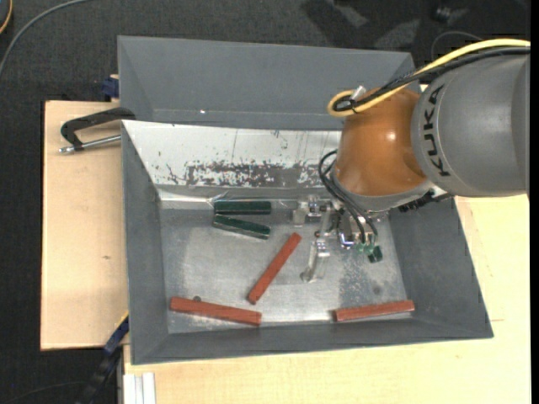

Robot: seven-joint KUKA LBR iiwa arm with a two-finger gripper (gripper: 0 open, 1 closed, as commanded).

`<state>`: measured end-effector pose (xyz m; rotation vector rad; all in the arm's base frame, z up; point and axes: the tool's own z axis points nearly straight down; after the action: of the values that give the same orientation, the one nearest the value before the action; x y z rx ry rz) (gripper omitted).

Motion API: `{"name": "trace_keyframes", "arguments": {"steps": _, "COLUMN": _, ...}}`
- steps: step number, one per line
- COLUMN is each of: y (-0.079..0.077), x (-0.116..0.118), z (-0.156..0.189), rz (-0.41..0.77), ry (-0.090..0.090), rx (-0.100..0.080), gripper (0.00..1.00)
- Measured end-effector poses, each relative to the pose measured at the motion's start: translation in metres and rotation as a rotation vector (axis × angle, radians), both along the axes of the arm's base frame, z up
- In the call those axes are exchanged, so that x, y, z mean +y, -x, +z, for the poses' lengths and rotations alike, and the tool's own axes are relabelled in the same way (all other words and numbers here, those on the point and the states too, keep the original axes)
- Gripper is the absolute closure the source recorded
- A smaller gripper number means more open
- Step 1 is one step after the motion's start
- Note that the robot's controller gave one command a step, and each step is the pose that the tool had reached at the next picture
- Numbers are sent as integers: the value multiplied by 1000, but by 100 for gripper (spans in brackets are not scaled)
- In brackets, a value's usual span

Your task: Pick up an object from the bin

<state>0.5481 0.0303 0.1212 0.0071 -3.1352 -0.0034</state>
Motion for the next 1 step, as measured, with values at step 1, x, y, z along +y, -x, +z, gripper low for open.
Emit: {"name": "trace_keyframes", "arguments": {"steps": 1, "y": 11, "x": 46, "z": -50, "rz": 24, "ry": -1, "rx": -5, "gripper": 0}}
